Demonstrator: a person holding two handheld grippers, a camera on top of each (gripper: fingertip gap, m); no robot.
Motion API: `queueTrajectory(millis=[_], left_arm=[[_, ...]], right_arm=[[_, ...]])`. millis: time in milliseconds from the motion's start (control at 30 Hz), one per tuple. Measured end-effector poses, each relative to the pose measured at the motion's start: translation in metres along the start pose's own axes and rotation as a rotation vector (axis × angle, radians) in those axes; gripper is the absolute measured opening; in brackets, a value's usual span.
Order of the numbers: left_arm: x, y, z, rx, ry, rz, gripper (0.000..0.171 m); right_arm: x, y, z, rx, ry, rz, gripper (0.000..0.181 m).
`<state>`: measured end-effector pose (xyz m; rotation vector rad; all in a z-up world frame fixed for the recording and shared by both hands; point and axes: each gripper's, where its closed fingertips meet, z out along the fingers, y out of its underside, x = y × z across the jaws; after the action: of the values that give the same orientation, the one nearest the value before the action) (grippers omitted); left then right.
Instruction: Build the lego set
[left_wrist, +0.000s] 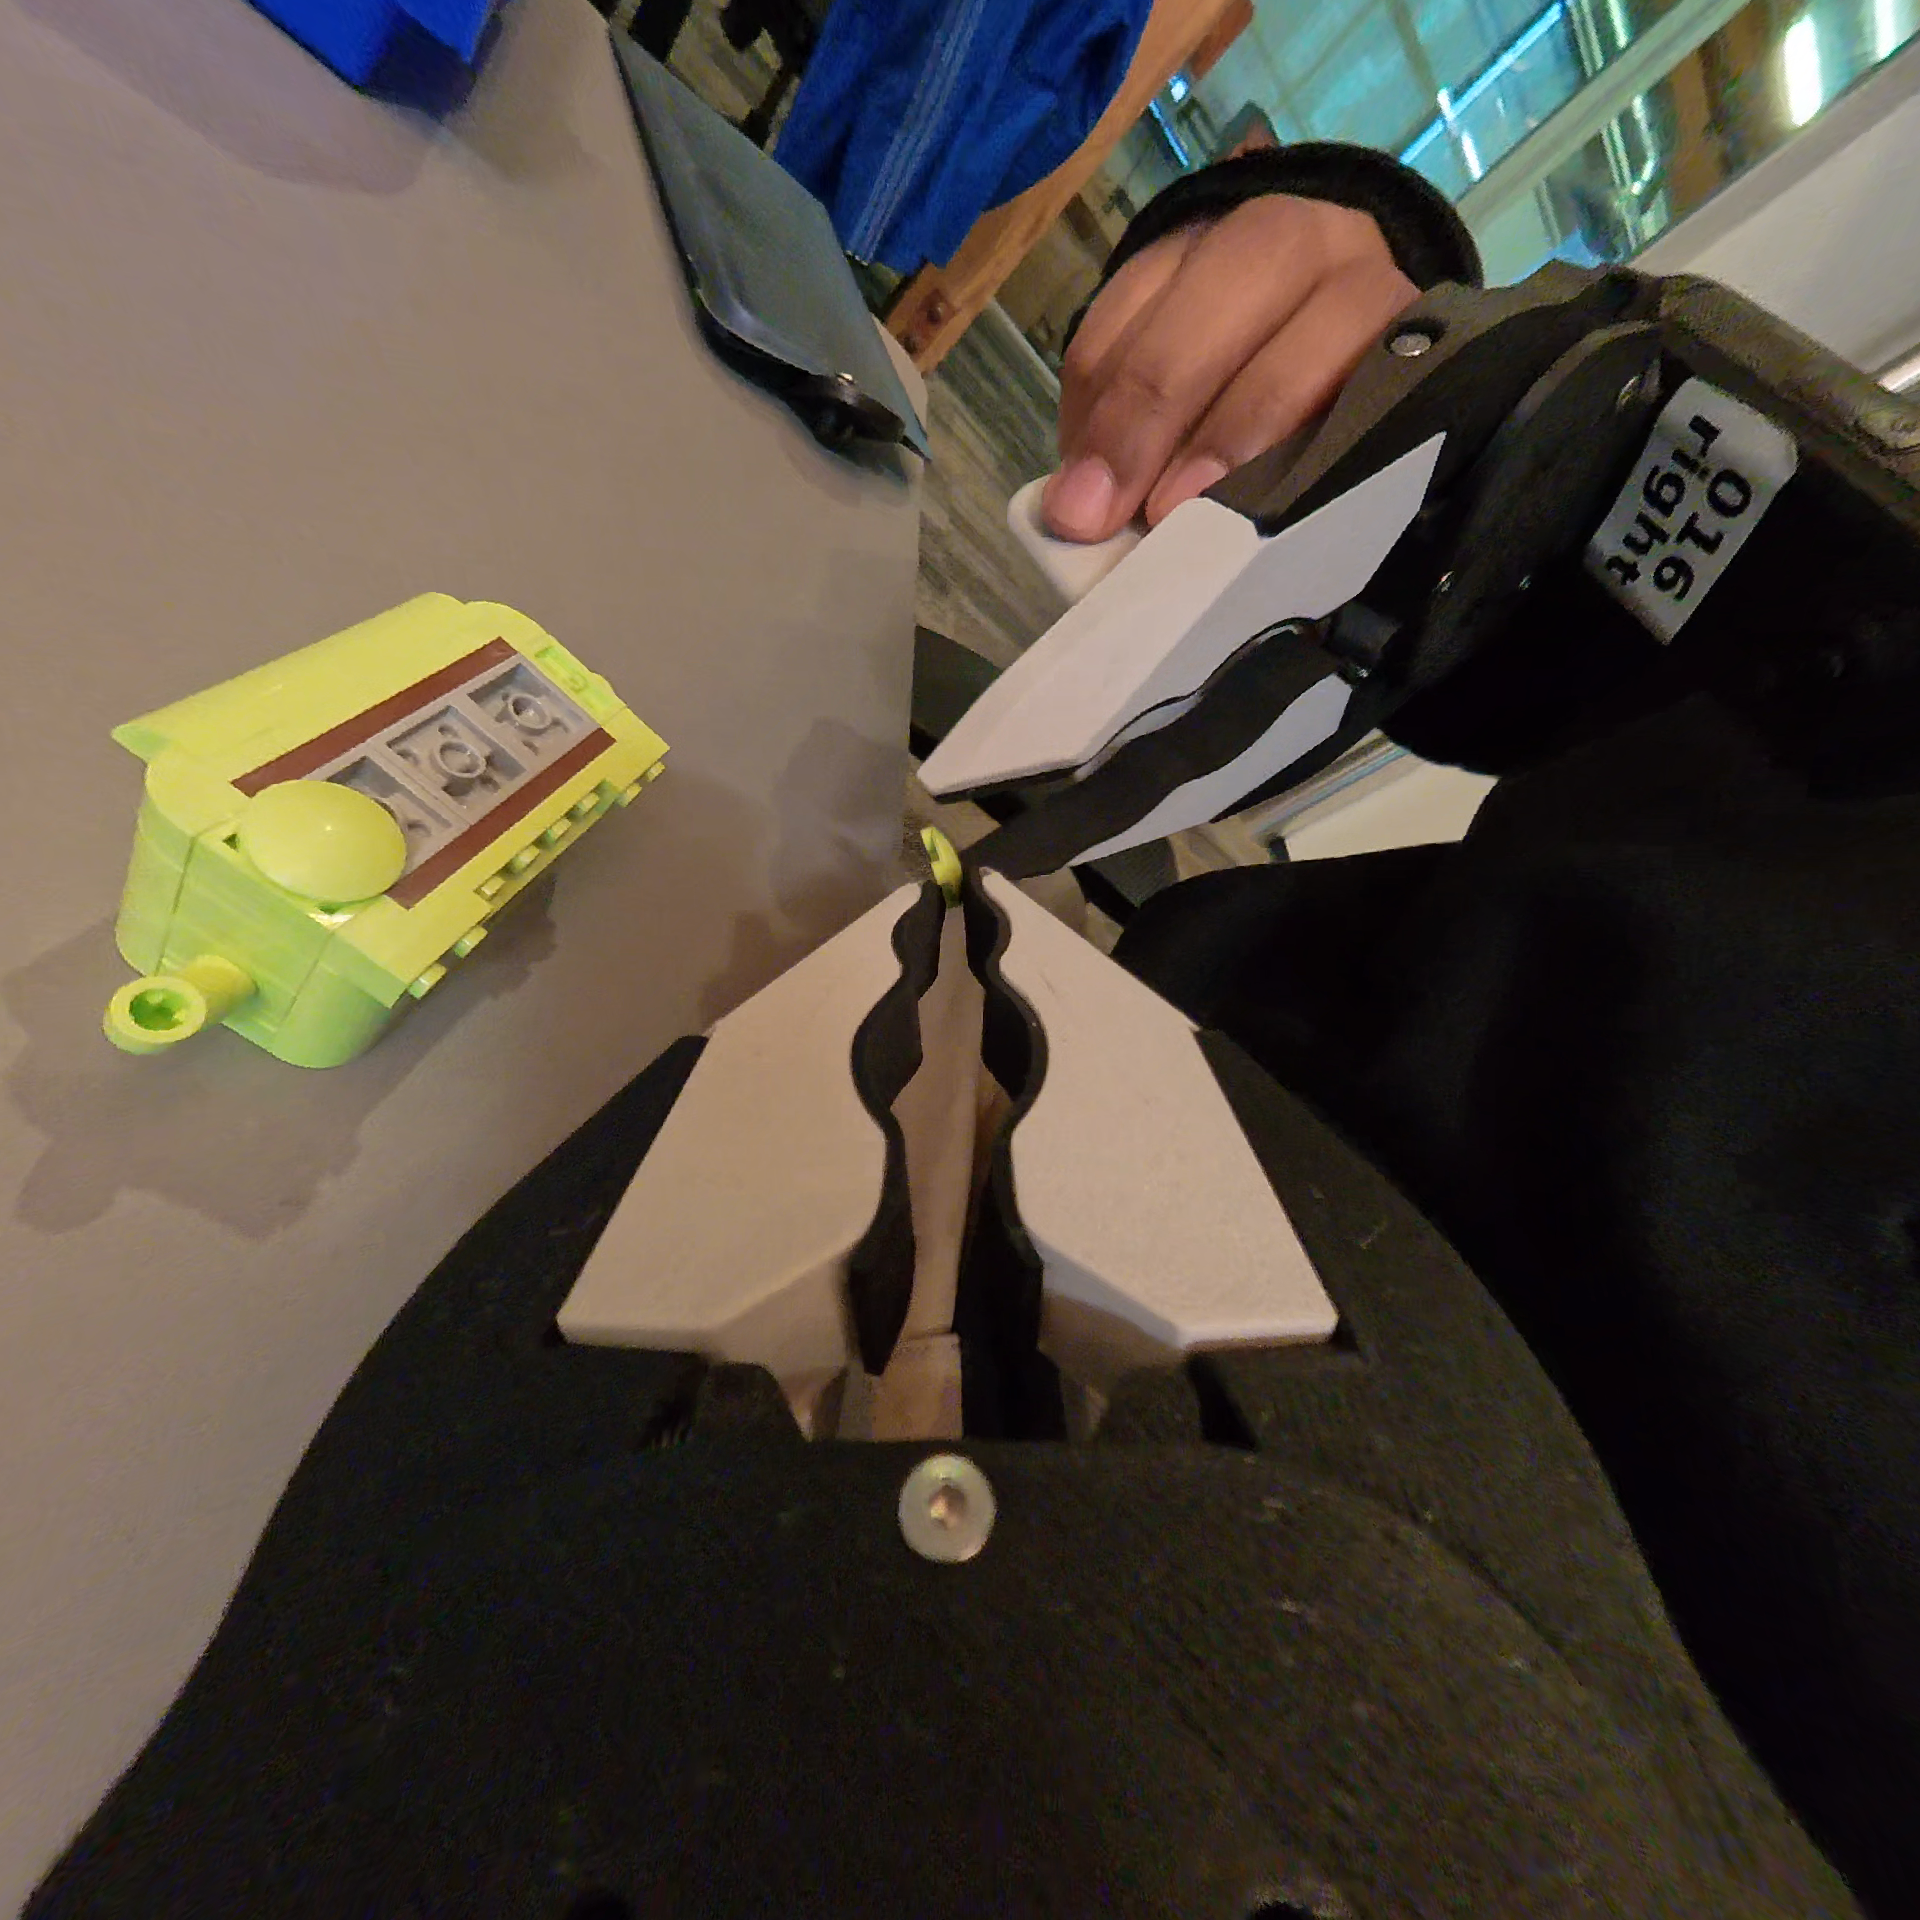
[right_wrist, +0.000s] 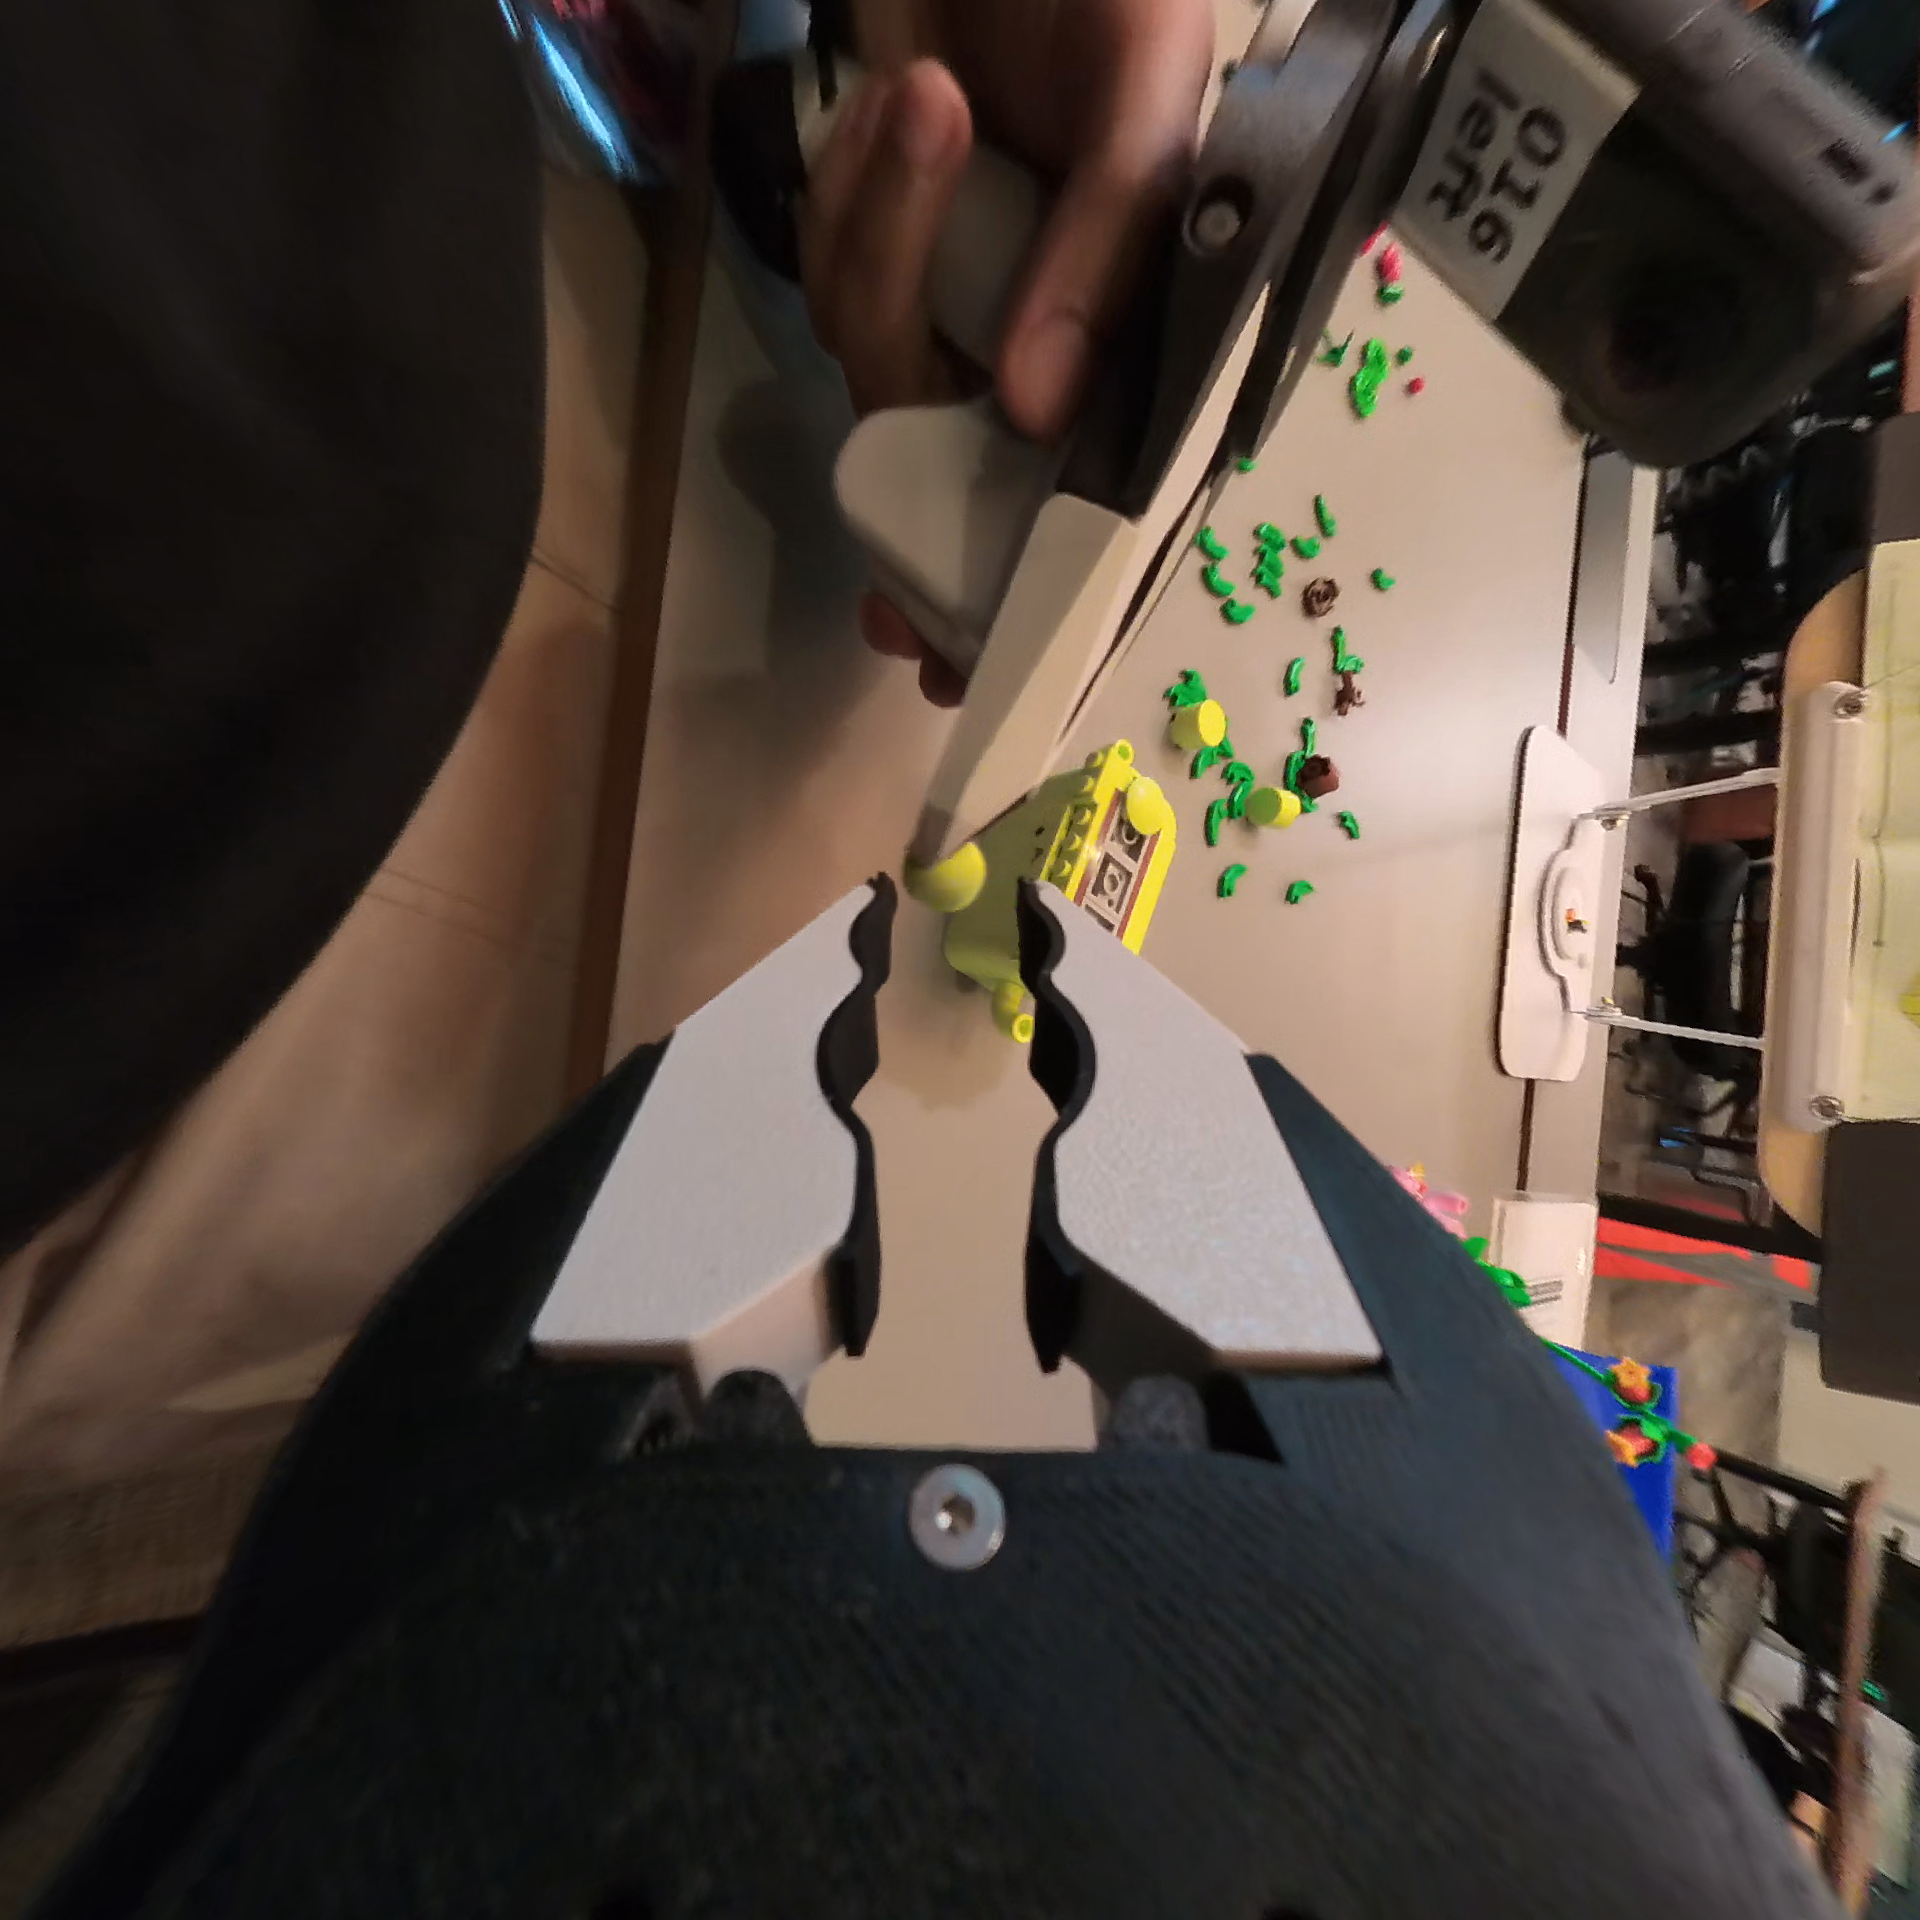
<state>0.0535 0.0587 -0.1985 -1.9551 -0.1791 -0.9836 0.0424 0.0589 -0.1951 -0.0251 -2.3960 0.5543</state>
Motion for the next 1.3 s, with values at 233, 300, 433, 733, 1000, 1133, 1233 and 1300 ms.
queueTrajectory(millis=[233,300,433,733,1000,1133,1233,1300], left_arm=[[0.003,0.004,0.001,-0.02,0.016,0.033,0.001],[0.002,0.003,0.0,-0.011,-0.006,0.074,0.004],[-0.003,-0.007,-0.012,0.026,-0.118,0.275,0.036],[0.026,-0.049,-0.046,0.308,0.115,0.175,0.018],[0.022,-0.06,-0.059,0.382,0.03,0.261,0.018],[0.014,-0.071,-0.071,0.45,-0.05,0.3,0.024],[-0.013,-0.076,-0.076,0.454,-0.223,0.297,0.03],[-0.037,-0.072,-0.076,0.407,-0.364,0.298,0.036]], right_arm=[[-0.007,-0.003,0.006,0.015,-0.051,0.016,0.014],[-0.007,0.0,0.006,0.012,-0.061,0.057,0.014],[-0.008,0.046,0.009,-0.125,-0.11,0.301,0.014],[-0.02,0.091,0.007,-0.16,-0.286,0.824,0.018],[-0.023,0.091,0.006,-0.176,-0.262,0.757,0.026],[-0.022,0.068,-0.003,-0.044,-0.319,0.639,0.025],[-0.017,0.066,-0.004,-0.046,-0.34,0.559,0.023],[-0.016,0.07,0.0,-0.054,-0.371,0.553,0.024]])
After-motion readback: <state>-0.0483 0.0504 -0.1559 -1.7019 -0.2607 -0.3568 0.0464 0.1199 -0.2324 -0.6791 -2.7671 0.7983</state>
